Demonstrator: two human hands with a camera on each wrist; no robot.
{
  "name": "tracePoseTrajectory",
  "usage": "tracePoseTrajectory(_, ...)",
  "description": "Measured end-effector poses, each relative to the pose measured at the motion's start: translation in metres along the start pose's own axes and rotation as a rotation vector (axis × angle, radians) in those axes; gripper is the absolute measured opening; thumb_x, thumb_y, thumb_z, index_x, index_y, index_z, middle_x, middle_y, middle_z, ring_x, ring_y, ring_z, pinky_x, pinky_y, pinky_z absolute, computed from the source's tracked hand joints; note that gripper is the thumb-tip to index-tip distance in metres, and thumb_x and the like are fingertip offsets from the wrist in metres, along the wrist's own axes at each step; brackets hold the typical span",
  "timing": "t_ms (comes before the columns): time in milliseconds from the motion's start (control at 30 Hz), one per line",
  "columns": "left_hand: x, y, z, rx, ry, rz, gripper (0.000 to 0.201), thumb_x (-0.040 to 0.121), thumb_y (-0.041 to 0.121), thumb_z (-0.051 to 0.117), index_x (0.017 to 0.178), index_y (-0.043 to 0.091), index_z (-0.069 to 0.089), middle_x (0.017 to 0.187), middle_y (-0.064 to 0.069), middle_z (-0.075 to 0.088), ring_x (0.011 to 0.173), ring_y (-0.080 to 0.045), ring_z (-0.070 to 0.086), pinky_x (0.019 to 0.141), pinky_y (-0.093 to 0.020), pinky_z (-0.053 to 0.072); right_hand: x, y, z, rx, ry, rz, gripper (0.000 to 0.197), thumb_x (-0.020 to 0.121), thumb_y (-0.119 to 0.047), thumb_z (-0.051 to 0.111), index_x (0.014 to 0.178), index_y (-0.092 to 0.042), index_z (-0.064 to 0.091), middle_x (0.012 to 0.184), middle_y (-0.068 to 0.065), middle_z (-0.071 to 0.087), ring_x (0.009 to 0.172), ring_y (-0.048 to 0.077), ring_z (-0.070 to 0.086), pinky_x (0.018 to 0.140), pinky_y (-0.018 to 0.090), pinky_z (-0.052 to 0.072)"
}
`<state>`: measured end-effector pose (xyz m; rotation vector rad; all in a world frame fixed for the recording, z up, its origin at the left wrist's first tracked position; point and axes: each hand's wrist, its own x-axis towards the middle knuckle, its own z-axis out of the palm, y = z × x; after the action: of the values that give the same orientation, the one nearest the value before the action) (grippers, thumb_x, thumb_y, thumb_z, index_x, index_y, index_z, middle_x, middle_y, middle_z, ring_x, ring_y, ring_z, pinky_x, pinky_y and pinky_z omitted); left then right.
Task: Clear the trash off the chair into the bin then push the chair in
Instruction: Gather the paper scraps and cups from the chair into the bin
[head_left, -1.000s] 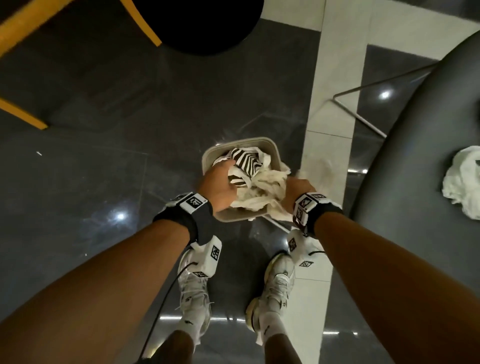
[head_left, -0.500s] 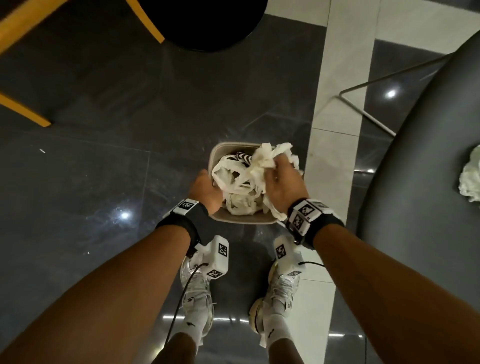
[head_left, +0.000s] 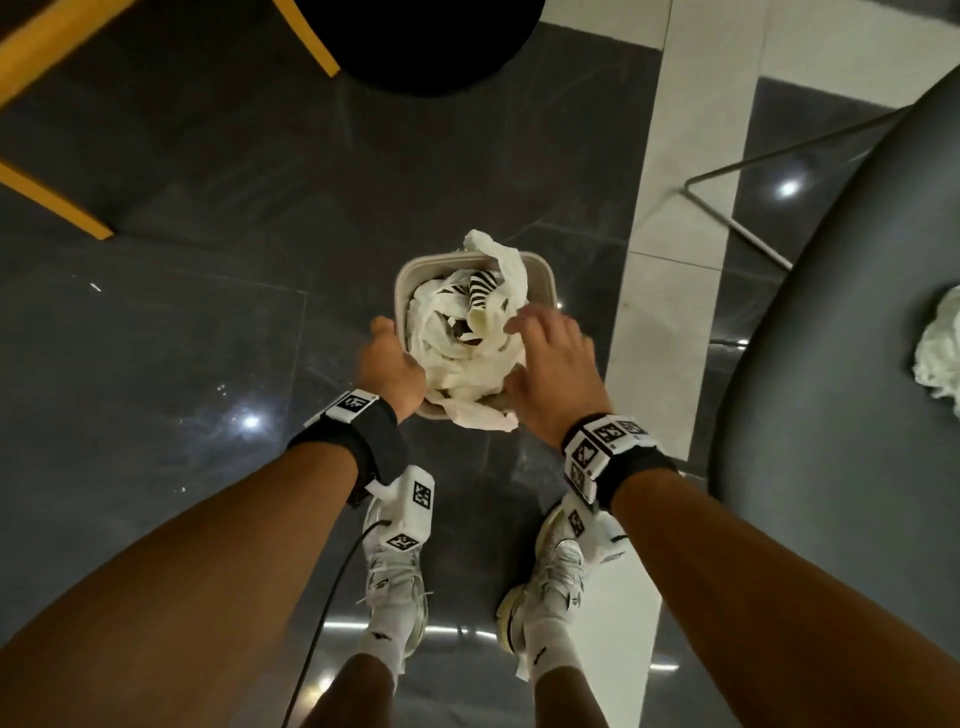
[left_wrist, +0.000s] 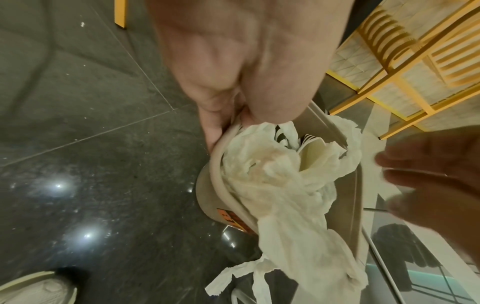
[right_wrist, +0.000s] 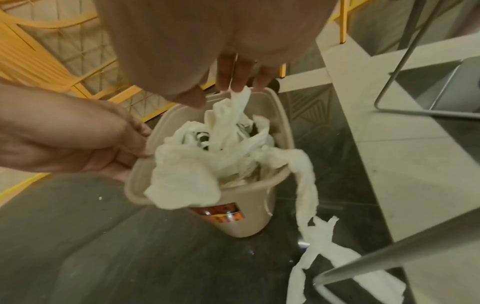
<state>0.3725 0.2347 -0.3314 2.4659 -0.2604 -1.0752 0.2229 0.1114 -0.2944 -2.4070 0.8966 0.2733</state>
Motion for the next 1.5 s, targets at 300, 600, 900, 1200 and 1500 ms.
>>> tracePoseTrajectory(300, -0.014, -0.001, -0.02, 0.052, -0.045, 0.108, 0.024, 0.094, 0.004, 0.045, 0.116, 0.015, 0.047, 0.096, -0.013, 0.066, 0.086, -0.033, 0.066, 0.07, -0.042, 0.054, 0.05, 0.007, -0.031, -0.439, -0.066, -0.091, 0.028, 0.095, -0.018, 0.059, 0.122, -0.012, 0.064, 0.132, 0.008, 0.057, 0.115, 0.03, 0.054, 0.096, 0.041, 0.048)
tracePoseTrajectory(600, -0.031, 0.008, -0.035, -0.042, -0.111, 0.168, 0.025, 0.091, 0.004, 0.048, 0.108, 0.023, 0.045, 0.087, -0.001, 0.061, 0.079, -0.023, 0.059, 0.071, -0.033, 0.043, 0.012, -0.051, 0.013, -0.031, -0.703, 0.105, 0.052, 0.102, -0.045, 0.038, 0.147, -0.021, 0.046, 0.152, 0.01, 0.047, 0.139, 0.034, 0.043, 0.115, 0.043, 0.03)
tracePoseTrajectory(900, -0.017, 0.005, -0.028, -0.062, -0.069, 0.102, 0.018, 0.089, 0.004, 0.048, 0.105, 0.013, 0.047, 0.092, -0.011, 0.063, 0.089, -0.034, 0.062, 0.07, -0.034, 0.043, 0.03, -0.031, 0.023, -0.017, -0.566, 0.063, 0.054, 0.102, -0.024, 0.042, 0.155, -0.026, 0.032, 0.16, 0.009, 0.036, 0.146, 0.034, 0.035, 0.12, 0.041, 0.029)
tracePoseTrajectory(1200, 0.037, -0.019, -0.016, -0.184, 0.11, -0.039, 0.023, 0.09, 0.013, 0.057, 0.113, 0.011, 0.053, 0.108, -0.011, 0.067, 0.098, -0.031, 0.068, 0.076, -0.039, 0.057, 0.054, 0.046, 0.013, 0.484, 0.297, 0.482, 0.026, 0.099, -0.018, 0.052, 0.123, -0.017, 0.062, 0.118, 0.004, 0.069, 0.096, 0.018, 0.063, 0.083, 0.024, 0.046)
tracePoseTrajectory(1500, 0.08, -0.041, 0.015, -0.406, 0.288, 0.187, 0.026, 0.088, 0.025, 0.064, 0.111, 0.016, 0.055, 0.095, 0.003, 0.066, 0.084, -0.018, 0.069, 0.076, -0.044, 0.061, 0.077, 0.138, 0.184, 0.133, -0.308, 0.664, 0.058, 0.087, -0.023, 0.073, 0.142, -0.026, 0.052, 0.154, 0.013, 0.032, 0.133, 0.036, 0.047, 0.104, 0.035, 0.042)
